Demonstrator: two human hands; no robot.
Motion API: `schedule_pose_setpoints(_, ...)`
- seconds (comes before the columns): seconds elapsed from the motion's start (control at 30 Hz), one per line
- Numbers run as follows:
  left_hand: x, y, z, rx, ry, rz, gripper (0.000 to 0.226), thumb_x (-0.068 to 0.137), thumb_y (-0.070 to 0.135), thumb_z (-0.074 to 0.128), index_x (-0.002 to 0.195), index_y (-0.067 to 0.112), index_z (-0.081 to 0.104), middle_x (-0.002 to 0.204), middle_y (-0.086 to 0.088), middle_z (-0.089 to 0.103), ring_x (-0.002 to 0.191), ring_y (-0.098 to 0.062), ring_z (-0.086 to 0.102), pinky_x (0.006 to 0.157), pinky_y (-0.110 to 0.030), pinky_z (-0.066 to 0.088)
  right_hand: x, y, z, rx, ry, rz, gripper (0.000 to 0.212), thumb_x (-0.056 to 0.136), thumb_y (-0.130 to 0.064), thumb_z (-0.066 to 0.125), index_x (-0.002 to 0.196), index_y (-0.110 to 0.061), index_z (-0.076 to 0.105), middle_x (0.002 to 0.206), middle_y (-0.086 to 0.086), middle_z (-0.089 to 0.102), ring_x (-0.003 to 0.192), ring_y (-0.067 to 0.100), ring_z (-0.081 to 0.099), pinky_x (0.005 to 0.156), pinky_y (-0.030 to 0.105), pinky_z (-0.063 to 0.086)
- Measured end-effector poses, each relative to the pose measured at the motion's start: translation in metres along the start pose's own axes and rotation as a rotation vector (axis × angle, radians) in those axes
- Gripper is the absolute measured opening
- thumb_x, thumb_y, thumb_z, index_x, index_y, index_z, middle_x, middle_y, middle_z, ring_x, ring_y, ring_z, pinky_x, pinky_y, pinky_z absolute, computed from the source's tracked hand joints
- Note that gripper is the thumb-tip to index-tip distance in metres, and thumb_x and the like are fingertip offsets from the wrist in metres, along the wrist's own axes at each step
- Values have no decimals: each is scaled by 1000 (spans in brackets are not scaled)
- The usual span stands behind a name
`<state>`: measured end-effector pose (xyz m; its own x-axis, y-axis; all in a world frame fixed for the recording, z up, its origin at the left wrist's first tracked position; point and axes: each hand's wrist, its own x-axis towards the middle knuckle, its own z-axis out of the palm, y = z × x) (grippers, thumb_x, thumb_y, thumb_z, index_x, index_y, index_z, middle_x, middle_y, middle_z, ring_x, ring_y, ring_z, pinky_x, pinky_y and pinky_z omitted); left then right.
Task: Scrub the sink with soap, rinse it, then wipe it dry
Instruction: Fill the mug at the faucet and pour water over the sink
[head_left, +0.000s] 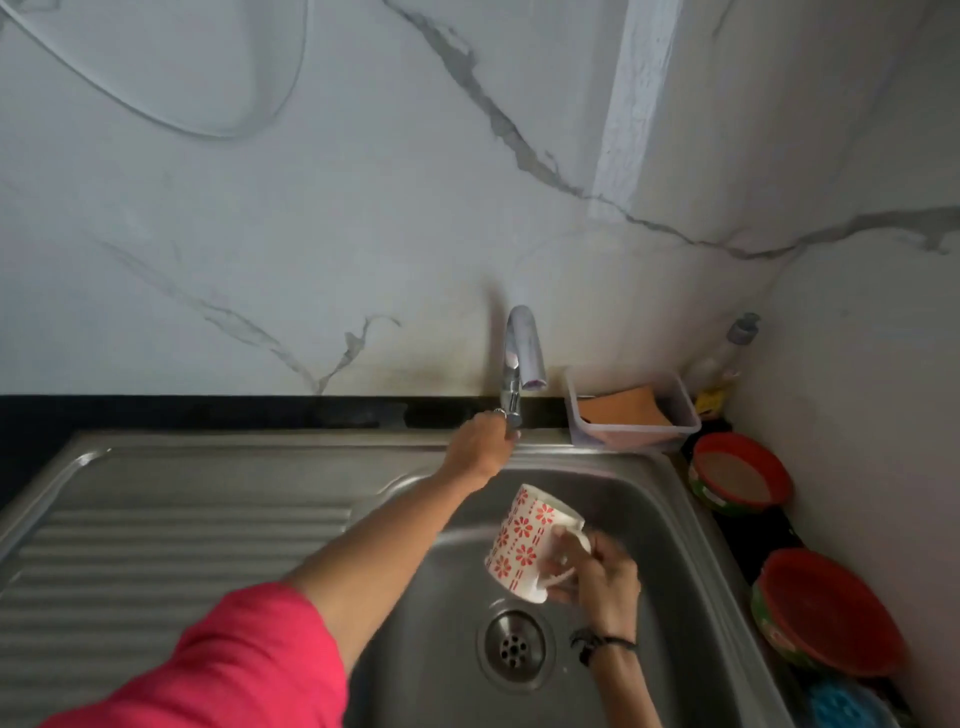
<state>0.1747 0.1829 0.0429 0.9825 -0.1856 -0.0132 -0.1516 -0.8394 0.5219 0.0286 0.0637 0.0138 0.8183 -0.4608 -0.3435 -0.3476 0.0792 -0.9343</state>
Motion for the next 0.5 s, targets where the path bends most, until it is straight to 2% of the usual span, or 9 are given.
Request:
schedule_pose_setpoints(0.13,45,14,-6,-126,68,-91,34,95,32,51,110,2,57,102,-11,64,92,-25,62,81,-36,52,19,4,21,113,-94,163,26,78,-13,70,53,-12,65,61,15,68,61,25,64,66,41,54)
schedule_pose_setpoints(0.27,69,9,1,-356,-21,-244,30,93,20,55,111,-5,57,102,-14,62,95,-28,61,78,-30,50,30,4,38,120,-158,183,12,78,-12,69,68,-6,71,64,17,69,64,25,64,70,45,55)
schedule_pose_setpoints(0.33,77,0,7,-568,-31,-345,25,93,13,55,109,-6,57,100,-15,58,95,-29,60,78,-32,53,36,6,43,114,-155,149,9,78,-13,69,76,-5,73,64,16,70,64,24,65,68,44,56)
schedule_pose_setpoints(0.43,85,-19,14,-1010,-111,-515,9,92,6,53,94,-1,57,101,-18,57,88,-26,59,76,-32,55,44,10,49,32,-142,0,9,74,-25,71,81,-24,75,66,6,72,68,18,66,65,35,55)
schedule_pose_setpoints(0.5,84,-31,17,-1204,-165,-547,10,91,7,55,97,-1,57,102,-20,58,92,-27,60,74,-32,55,49,12,52,-18,-136,-102,20,61,-42,67,80,-41,72,74,-2,73,76,14,69,72,35,57)
